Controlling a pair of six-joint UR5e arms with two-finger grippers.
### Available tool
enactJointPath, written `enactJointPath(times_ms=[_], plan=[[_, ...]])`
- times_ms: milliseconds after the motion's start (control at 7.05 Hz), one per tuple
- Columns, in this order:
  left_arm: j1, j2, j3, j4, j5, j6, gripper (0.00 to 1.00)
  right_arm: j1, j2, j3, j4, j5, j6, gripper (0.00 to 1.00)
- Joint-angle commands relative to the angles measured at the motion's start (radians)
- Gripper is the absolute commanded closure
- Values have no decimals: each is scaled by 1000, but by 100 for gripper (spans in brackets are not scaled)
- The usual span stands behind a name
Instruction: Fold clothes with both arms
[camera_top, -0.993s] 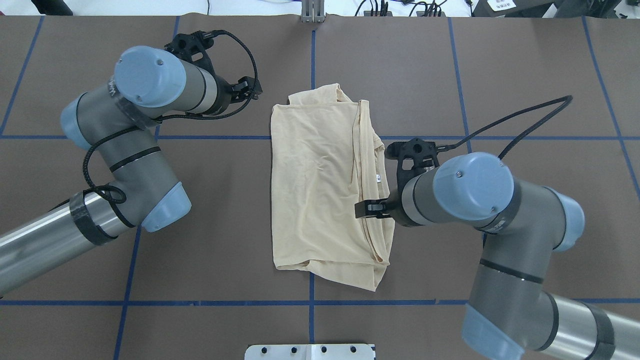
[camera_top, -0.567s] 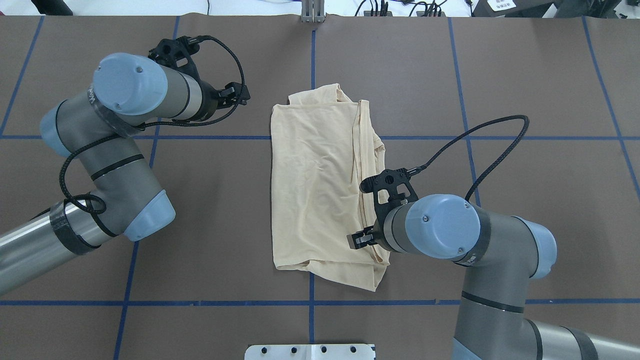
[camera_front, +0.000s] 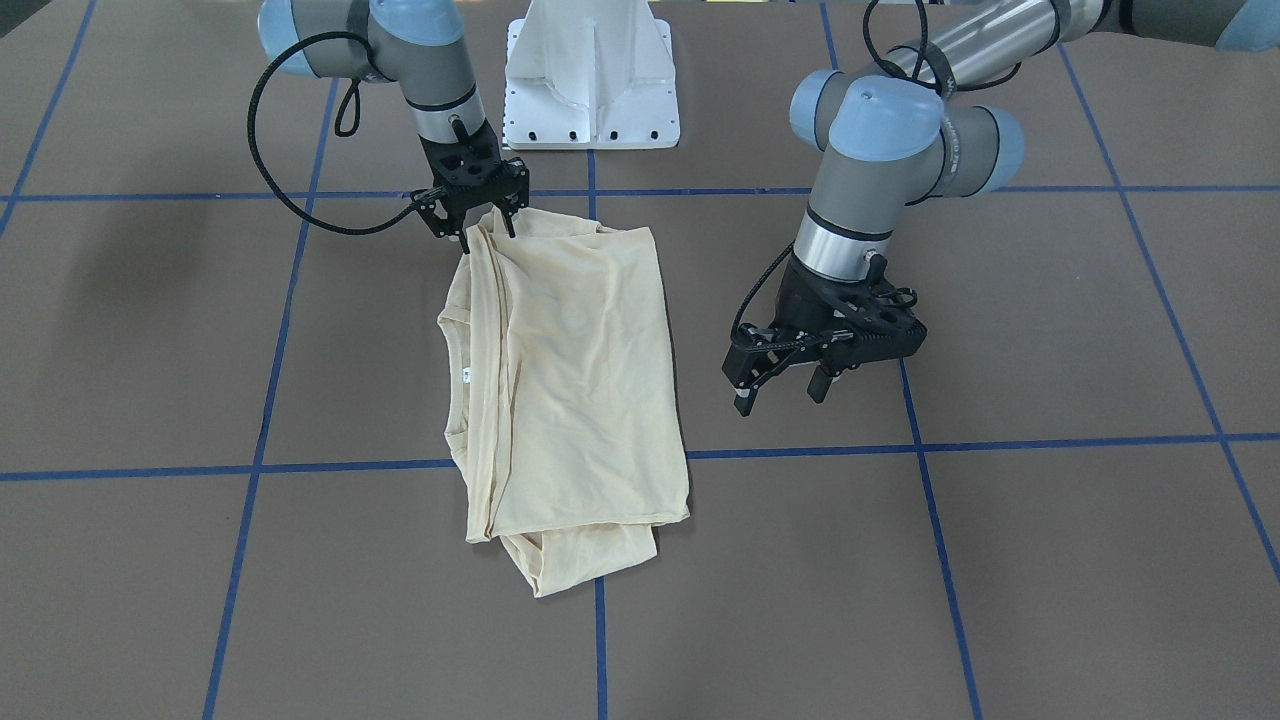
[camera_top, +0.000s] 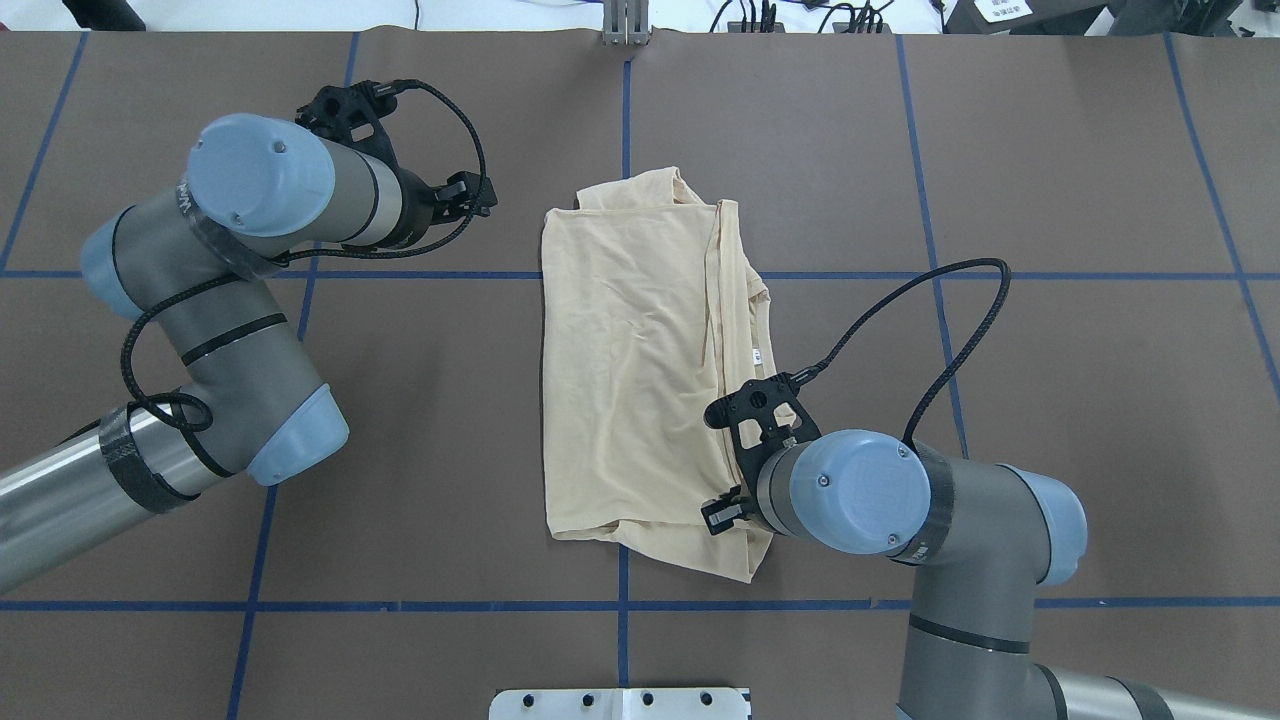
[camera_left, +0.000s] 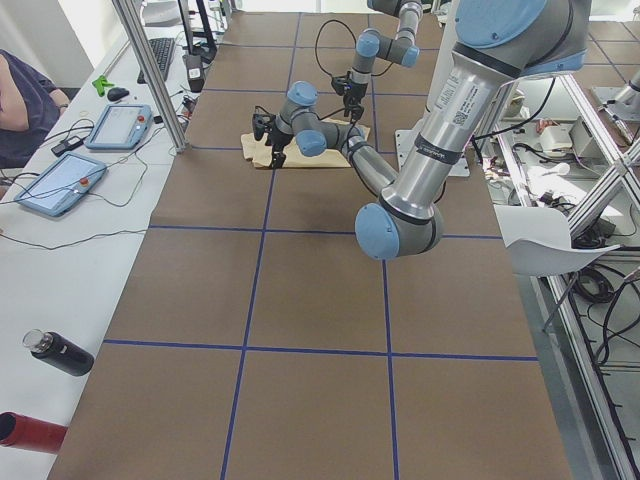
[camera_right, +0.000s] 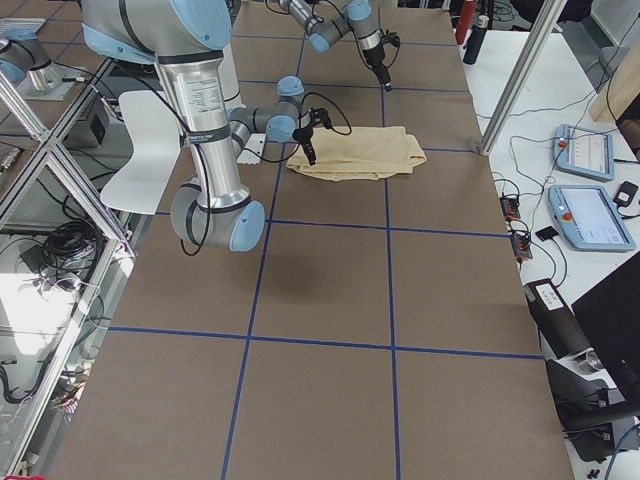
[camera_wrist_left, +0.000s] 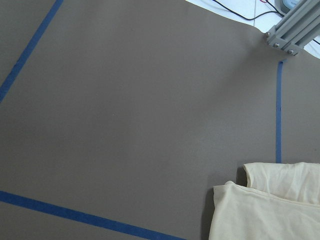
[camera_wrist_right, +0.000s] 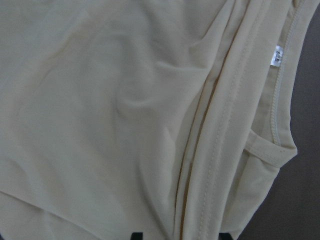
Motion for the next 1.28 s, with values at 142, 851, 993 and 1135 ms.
enactJointPath(times_ms=[142, 851, 993, 1135], plan=[[1, 0, 1, 1, 0, -1, 0, -17, -16, -4, -1, 0, -12, 60], [3, 0, 3, 0, 0, 0, 0, -23, -21, -4, -4, 3, -17, 79], [3, 0, 6, -2, 2, 0, 0, -20, -21, -4, -10, 5, -17, 95], [3, -1, 19, -5, 3, -1, 0, -17, -22, -3, -10, 8, -15, 100]])
